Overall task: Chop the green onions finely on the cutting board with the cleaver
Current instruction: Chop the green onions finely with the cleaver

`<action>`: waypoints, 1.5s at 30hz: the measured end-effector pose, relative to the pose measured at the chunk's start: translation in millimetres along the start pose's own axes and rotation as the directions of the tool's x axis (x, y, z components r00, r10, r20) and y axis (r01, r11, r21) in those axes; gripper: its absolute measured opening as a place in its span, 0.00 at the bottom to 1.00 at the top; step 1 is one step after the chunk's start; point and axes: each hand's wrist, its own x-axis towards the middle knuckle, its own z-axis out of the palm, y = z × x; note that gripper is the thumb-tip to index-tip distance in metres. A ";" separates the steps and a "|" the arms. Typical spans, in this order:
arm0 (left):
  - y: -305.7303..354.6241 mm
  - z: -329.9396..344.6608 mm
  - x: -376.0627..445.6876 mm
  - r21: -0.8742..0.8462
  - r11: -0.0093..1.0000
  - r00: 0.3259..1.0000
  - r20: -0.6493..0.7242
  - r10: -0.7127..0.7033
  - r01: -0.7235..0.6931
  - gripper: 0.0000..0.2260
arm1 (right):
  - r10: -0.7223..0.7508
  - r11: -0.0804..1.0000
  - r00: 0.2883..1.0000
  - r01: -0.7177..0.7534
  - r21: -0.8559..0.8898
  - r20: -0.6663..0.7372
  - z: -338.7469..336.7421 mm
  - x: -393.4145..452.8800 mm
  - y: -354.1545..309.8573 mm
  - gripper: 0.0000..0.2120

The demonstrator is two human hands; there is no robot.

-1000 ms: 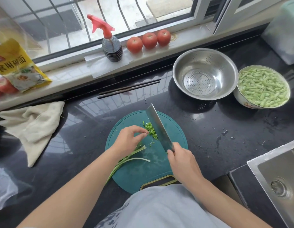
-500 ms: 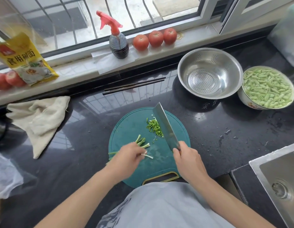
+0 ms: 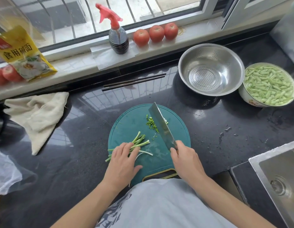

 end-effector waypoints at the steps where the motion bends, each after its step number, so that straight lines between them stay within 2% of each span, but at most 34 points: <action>1: -4.2 0.5 -2.8 0.016 0.997 0.997 0.027 -0.075 0.075 0.37 | 0.003 1.000 1.000 -0.003 -0.001 0.003 0.5 -0.2 0.8 0.08; 3: -12.2 1.6 -4.8 0.028 0.991 0.989 0.065 -0.132 0.131 0.45 | 0.010 1.000 1.000 -0.010 -0.002 0.014 1.0 -0.5 1.7 0.09; 5: -21.5 2.6 0.2 0.018 0.995 0.993 0.071 -0.099 0.098 0.45 | 0.007 1.000 1.000 -0.006 -0.014 0.030 0.8 -0.7 1.8 0.09; 7: -32.0 2.3 9.8 0.023 0.999 0.996 0.079 -0.038 0.036 0.40 | -0.001 0.999 0.999 0.003 -0.040 0.045 0.5 -0.8 1.6 0.09; 11: -52.8 -2.8 32.1 0.090 0.991 0.988 0.131 0.085 -0.097 0.20 | -0.016 0.998 0.999 0.019 -0.052 0.051 1.3 0.9 1.7 0.10; 14: -52.2 -2.6 36.9 0.120 0.984 0.984 0.134 0.117 -0.133 0.14 | -0.028 0.998 0.998 0.032 -0.056 0.064 1.8 1.7 0.0 0.10; 16: -40.1 1.2 33.9 0.136 0.984 0.989 0.108 0.097 -0.111 0.16 | -0.038 0.997 0.997 0.043 -0.065 0.074 3.0 1.3 -1.4 0.10; 20: -15.6 7.9 29.9 0.121 0.990 0.996 0.039 -0.082 0.077 0.22 | -0.061 0.995 0.994 0.068 -0.072 0.094 12.5 -0.6 -2.8 0.09; 22: -11.0 9.4 28.3 0.112 0.986 0.991 0.025 -0.128 0.125 0.21 | -0.082 0.993 0.992 0.090 -0.081 0.101 20.5 -3.0 -2.9 0.09; 25: -10.1 8.9 28.5 0.116 0.986 0.993 -0.002 -0.121 0.121 0.16 | -0.109 0.989 0.987 0.119 -0.089 0.114 32.6 -8.9 -6.6 0.08; 30: -4.8 9.3 45.6 0.111 0.981 0.987 -0.025 -0.159 0.160 0.15 | -0.176 0.978 0.973 0.190 -0.082 0.149 43.5 -1.2 -18.9 0.07; 34: 1.6 10.8 49.2 0.032 0.970 0.969 -0.061 -0.241 0.243 0.13 | -0.179 0.980 0.980 0.185 -0.076 0.082 35.8 7.8 -19.0 0.06; 37: 3.5 14.5 43.4 -0.055 0.965 0.962 -0.077 -0.262 0.258 0.21 | -0.149 0.986 0.988 0.151 -0.071 0.033 25.0 1.1 -9.2 0.07; 40: 0.9 21.0 37.8 -0.078 0.971 0.965 -0.114 -0.235 0.227 0.27 | -0.147 0.984 0.987 0.153 -0.090 0.067 23.4 -14.7 0.8 0.08; 42: 0.2 25.3 37.8 -0.080 0.969 0.958 -0.149 -0.244 0.234 0.26 | -0.133 0.984 0.985 0.145 -0.108 0.109 29.4 -20.1 4.9 0.09; 45: 3.1 30.2 39.9 -0.103 0.971 0.946 -0.228 -0.232 0.214 0.18 | -0.075 0.989 0.988 0.091 -0.113 0.138 37.2 -17.6 5.9 0.09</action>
